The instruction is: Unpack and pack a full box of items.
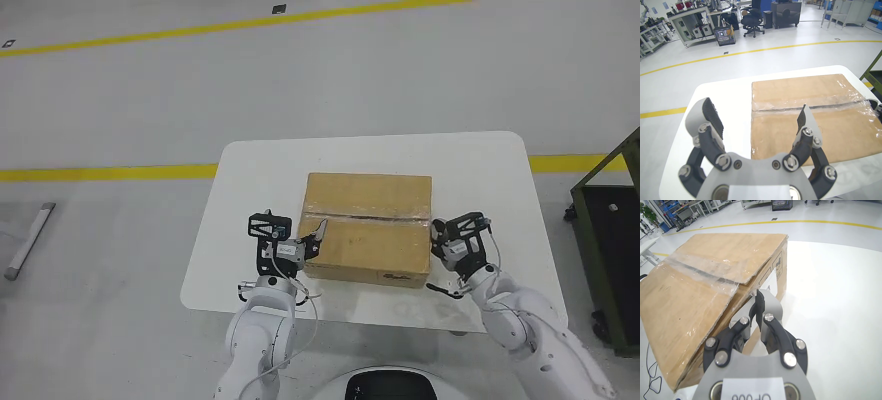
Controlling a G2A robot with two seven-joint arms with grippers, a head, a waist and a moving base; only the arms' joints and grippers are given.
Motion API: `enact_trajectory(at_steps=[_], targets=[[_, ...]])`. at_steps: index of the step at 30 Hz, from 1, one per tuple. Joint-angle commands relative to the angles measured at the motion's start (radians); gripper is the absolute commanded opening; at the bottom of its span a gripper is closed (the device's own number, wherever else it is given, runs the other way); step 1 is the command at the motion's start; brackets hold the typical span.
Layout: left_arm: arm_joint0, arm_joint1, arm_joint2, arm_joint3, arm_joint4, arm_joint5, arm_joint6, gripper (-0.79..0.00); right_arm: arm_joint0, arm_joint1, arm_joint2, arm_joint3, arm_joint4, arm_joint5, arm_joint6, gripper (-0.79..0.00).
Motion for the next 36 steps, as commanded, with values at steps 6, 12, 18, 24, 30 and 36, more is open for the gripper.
enact_trajectory(at_steps=[6,12,18,24,30,36], targets=[[0.0,0.0,0.0,0.0,0.0,0.0,0.0,0.0,0.031,-0.001,-0.016,0.033,-0.001,-0.009,-0.006,-0.785],[-0.001,0.0,-0.004,-0.005,-0.008,0.006,0.014,0.0,-0.008,0.005,0.018,-0.013,0.016,-0.006,-0.026,-0.785],[-0.047,0.001,0.002,-0.024,0.012,-0.016,0.017,0.0,-0.057,0.013,0.063,-0.067,0.027,-0.015,-0.029,-0.785],[-0.104,0.006,0.054,-0.046,0.087,-0.127,0.001,0.0,-0.104,0.019,0.103,-0.116,0.03,-0.012,-0.044,-0.785],[-0.144,0.005,0.145,-0.05,0.094,-0.255,-0.031,0.0,-0.15,0.026,0.148,-0.152,0.045,-0.017,-0.049,-0.785],[-0.163,0.002,0.188,-0.036,0.071,-0.295,-0.064,0.0,-0.177,0.031,0.175,-0.179,0.035,-0.019,-0.048,-0.785]])
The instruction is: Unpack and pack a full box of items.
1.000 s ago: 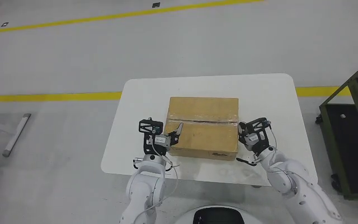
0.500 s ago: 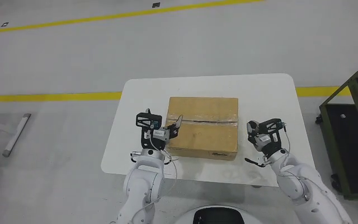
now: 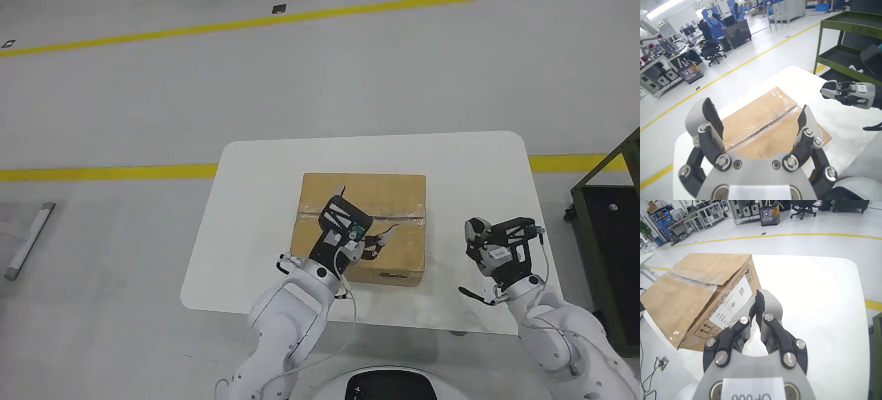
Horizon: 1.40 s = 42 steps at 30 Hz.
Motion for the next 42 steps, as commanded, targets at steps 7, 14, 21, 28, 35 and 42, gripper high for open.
enact_trajectory(at_steps=[7,14,21,28,35,42], targets=[[0.001,0.0,-0.001,0.0,0.001,0.001,0.001,0.0,-0.034,0.004,0.022,-0.034,-0.002,0.0,-0.005,-0.785],[0.005,-0.001,0.035,0.016,-0.021,-0.024,0.009,0.0,-0.047,0.006,0.024,-0.038,-0.005,0.003,-0.011,-0.785],[-0.103,-0.017,0.151,0.125,-0.015,-0.091,-0.062,0.0,-0.071,0.009,0.053,-0.053,-0.007,0.018,-0.024,-0.785],[-0.203,-0.035,0.216,0.244,0.0,-0.097,-0.096,0.0,-0.12,0.011,0.083,-0.07,0.005,0.03,-0.04,-0.785],[-0.283,-0.047,0.246,0.344,0.051,-0.099,-0.148,0.0,-0.159,0.012,0.103,-0.088,0.016,0.042,-0.054,-0.785],[-0.301,-0.046,0.238,0.373,0.097,-0.115,-0.178,-0.102,-0.178,0.013,0.119,-0.097,0.026,0.047,-0.059,-0.785]])
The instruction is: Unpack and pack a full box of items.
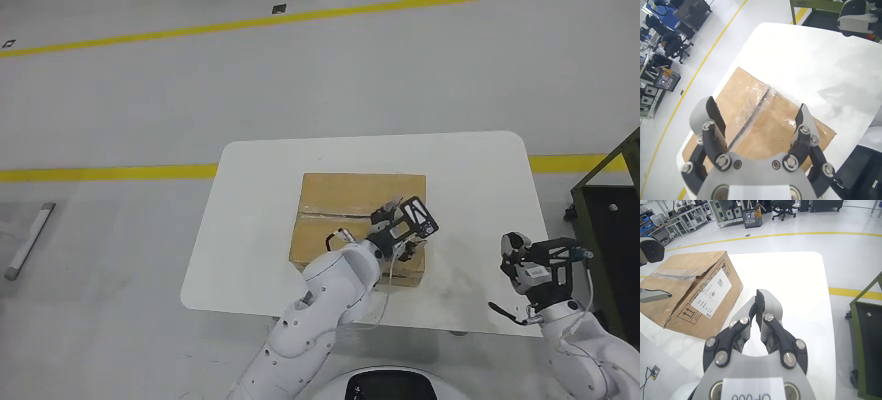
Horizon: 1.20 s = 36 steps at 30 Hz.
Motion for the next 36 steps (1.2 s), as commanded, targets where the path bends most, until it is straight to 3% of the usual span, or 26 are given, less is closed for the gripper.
enact_trajectory(at_steps=[1,12,22,31,36], targets=[[-0.003,0.002,-0.003,0.004,0.031,0.0,-0.003,-0.102,-0.002,0.0,0.001,-0.002,0.001,0.0,0.0,-0.785],[-0.032,0.003,0.01,0.056,0.117,-0.049,0.021,-0.148,0.015,0.0,-0.014,-0.004,-0.002,0.001,0.011,-0.785],[-0.075,-0.005,0.032,0.121,0.203,-0.029,0.049,-0.391,0.024,0.001,-0.015,-0.001,0.002,-0.002,0.014,-0.785],[-0.076,-0.006,0.028,0.132,0.246,-0.027,0.084,-0.465,0.038,0.001,-0.024,0.012,0.004,-0.002,0.015,-0.785],[-0.073,-0.006,0.02,0.138,0.254,-0.036,0.093,-0.6,0.05,0.002,-0.033,0.02,0.002,-0.003,0.021,-0.785]])
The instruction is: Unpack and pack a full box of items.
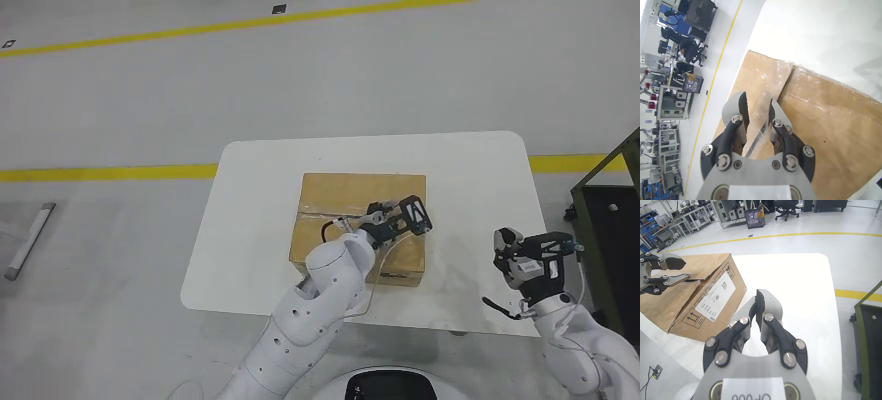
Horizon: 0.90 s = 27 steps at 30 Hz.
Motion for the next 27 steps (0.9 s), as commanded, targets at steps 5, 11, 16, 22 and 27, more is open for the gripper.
enact_trajectory(at_steps=[5,11,16,22,27], targets=[[0.003,-0.001,-0.007,0.008,0.007,-0.005,0.008,-0.782,0.013,0.0,-0.009,0.013,-0.004,-0.001,0.003,-0.785],[0.008,-0.003,-0.021,0.008,0.008,0.023,0.022,-0.785,0.021,0.001,-0.012,0.019,-0.003,-0.001,0.005,-0.785],[0.028,-0.002,-0.064,-0.032,-0.011,0.104,0.04,-0.785,0.027,0.001,-0.014,0.019,0.014,-0.007,-0.002,-0.785],[0.104,0.009,-0.166,-0.15,-0.054,0.203,0.023,-0.785,0.044,0.0,-0.019,0.02,0.072,-0.032,-0.005,-0.785],[0.161,0.025,-0.272,-0.243,-0.058,0.236,0.009,-0.785,0.066,0.001,-0.031,0.032,0.084,-0.054,0.008,-0.785]])
